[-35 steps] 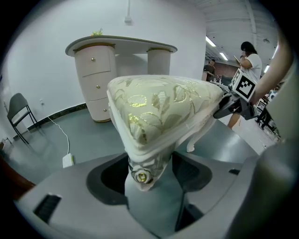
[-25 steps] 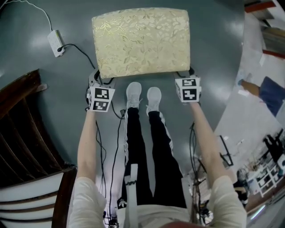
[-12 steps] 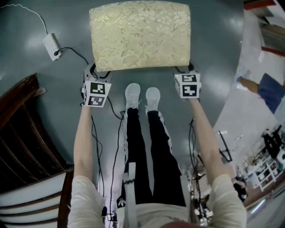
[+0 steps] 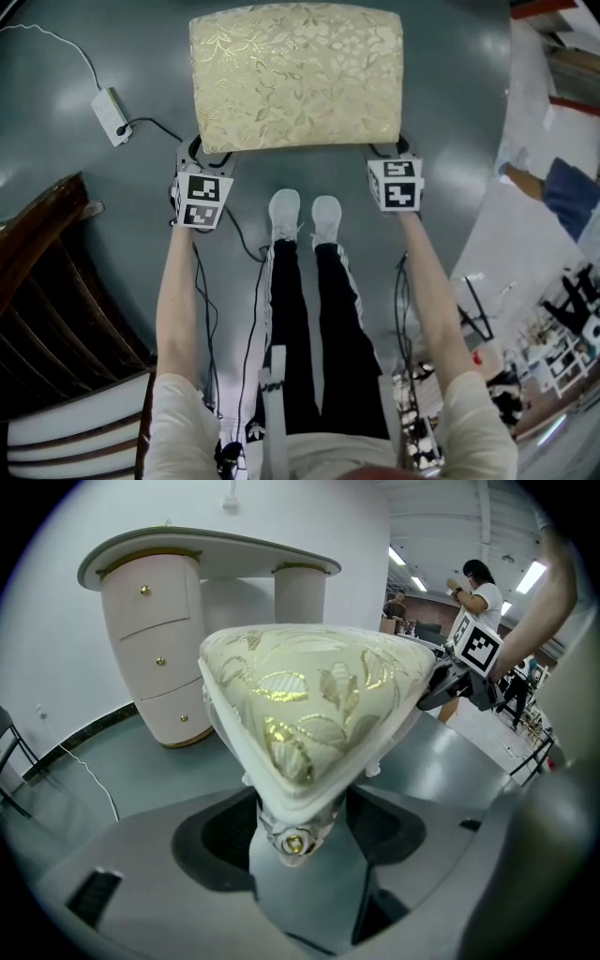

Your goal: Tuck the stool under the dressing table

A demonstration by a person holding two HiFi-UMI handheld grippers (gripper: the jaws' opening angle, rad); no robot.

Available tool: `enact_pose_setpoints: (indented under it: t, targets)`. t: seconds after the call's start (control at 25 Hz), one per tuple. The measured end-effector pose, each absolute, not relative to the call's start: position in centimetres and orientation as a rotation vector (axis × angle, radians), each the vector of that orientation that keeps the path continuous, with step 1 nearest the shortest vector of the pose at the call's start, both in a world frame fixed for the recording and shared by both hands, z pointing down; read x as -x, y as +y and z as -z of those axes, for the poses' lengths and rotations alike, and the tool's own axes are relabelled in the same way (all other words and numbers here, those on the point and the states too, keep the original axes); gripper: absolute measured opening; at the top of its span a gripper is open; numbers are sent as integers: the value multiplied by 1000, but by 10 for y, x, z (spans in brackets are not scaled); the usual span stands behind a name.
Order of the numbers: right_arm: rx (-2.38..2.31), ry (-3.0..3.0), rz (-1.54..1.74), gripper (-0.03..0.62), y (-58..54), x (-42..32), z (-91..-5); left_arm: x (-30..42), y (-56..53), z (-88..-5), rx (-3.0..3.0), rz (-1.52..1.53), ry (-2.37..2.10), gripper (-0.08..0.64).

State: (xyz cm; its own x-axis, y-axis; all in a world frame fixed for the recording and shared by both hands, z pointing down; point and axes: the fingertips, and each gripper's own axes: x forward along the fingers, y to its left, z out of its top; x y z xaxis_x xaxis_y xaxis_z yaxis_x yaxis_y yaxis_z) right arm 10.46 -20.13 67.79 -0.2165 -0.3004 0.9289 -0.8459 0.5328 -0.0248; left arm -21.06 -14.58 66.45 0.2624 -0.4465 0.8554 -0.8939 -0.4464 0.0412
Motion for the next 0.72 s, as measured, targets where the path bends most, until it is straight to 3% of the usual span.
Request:
enact_pose_setpoints:
  t: [0.72]
  targets:
    - [-986,-1781,-633,267,-208,-105,-679,211,-147,-673,-1995,-1117,-1145,299]
